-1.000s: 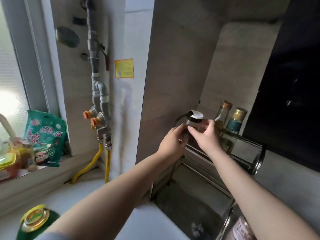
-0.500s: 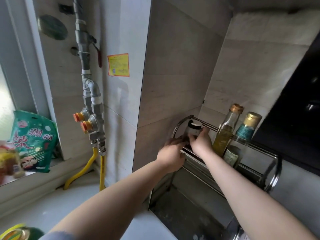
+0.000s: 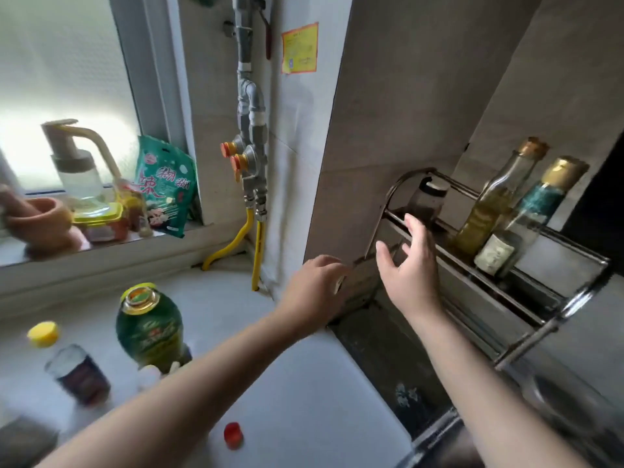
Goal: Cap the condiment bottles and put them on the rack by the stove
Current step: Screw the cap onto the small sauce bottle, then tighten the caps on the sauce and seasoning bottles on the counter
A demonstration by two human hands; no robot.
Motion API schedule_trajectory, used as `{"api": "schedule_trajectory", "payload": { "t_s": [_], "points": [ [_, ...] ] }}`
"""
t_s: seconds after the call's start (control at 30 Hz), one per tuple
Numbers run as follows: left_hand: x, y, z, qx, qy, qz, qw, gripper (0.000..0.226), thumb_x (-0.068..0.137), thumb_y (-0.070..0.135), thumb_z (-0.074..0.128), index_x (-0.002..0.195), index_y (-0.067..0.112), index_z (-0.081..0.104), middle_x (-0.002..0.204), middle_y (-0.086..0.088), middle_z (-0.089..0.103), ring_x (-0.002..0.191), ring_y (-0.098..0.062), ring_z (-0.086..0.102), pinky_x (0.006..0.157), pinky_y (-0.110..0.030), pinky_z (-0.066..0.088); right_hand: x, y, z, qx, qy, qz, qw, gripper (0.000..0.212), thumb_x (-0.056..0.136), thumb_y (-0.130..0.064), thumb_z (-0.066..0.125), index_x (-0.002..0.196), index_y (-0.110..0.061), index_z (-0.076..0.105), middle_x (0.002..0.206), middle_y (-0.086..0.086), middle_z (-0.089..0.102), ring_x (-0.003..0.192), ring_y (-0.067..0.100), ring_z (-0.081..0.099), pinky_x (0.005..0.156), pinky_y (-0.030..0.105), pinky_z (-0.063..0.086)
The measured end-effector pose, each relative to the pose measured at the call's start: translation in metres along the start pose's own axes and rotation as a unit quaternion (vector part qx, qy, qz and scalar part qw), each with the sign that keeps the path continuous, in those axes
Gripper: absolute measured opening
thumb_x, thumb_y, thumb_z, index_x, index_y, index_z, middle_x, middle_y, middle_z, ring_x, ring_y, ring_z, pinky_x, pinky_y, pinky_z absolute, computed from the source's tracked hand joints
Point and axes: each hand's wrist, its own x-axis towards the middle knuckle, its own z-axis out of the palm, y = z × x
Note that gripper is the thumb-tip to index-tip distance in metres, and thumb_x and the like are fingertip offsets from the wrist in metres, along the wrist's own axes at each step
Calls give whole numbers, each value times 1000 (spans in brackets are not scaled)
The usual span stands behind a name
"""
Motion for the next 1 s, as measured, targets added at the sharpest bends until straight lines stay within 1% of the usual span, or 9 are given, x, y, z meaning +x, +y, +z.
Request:
{"api": "schedule_trajectory", "payload": {
  "t_s": [0.07,0.13,0.23,0.33,0.5,0.57,0.63,0.8,1.0],
  "points": [
    [-54,-16,2,-31,27,-32,999,19,84,30,60,97,21,71,106,-1,67,99,-20,62,84,-35,50,-45,1,13,49,-49,7,998,48,82,-11,66,126,-1,49,127,16,49,120,29,48,98,47,45],
    [-108,-31,7,-26,43,-76,996,18,85,35,58,89,25,73,97,7,70,91,-13,64,79,-33,52,-91,2,30,84,-104,33,990,43,81,-7,67,122,-2,53,124,12,50,119,26,49,97,48,46],
    [-179,-47,18,-6,44,-142,989,37,89,47,44,97,25,72,96,8,71,92,-10,63,81,-30,51,-156,-1,53,84,-223,69,969,40,83,-11,66,121,-9,54,124,5,48,118,18,47,99,44,44],
    [-231,-56,24,6,19,-200,980,55,88,54,25,106,26,68,102,8,69,98,-12,61,86,-32,48,-206,-12,71,91,-325,96,936,41,86,-19,63,124,-15,51,126,0,46,119,13,46,103,31,40],
    [-285,-71,14,5,47,-263,964,43,89,51,35,111,28,65,107,15,63,104,-3,55,88,-18,42,-254,-23,104,59,-439,110,890,43,87,-28,62,127,-19,49,127,-4,45,118,11,46,95,17,35],
    [-306,-76,9,13,36,-276,960,45,86,56,37,111,30,64,108,17,61,104,0,55,88,-16,42,-266,-21,119,24,-461,114,879,45,86,-26,62,128,-16,49,130,-1,46,121,14,46,96,19,35],
    [-326,-84,2,-1,33,-288,957,48,82,60,38,107,30,66,106,18,62,103,0,56,89,-19,44,-276,-19,134,-11,-473,120,873,49,83,-22,65,129,-14,49,133,4,46,122,19,46,99,25,36],
    [-361,-97,-22,-7,34,-289,957,42,82,55,42,105,30,66,106,19,63,101,0,57,87,-21,46,-295,-20,160,-78,-492,153,854,60,83,-22,63,138,-18,39,143,5,35,129,25,38,105,34,36],
    [-370,-98,-33,-15,24,-248,968,40,84,51,43,107,28,66,107,14,65,102,-4,57,90,-21,44,-306,-21,173,-178,-483,99,852,52,91,-21,52,140,-23,36,139,3,38,125,24,36,100,34,38]
  ]
}}
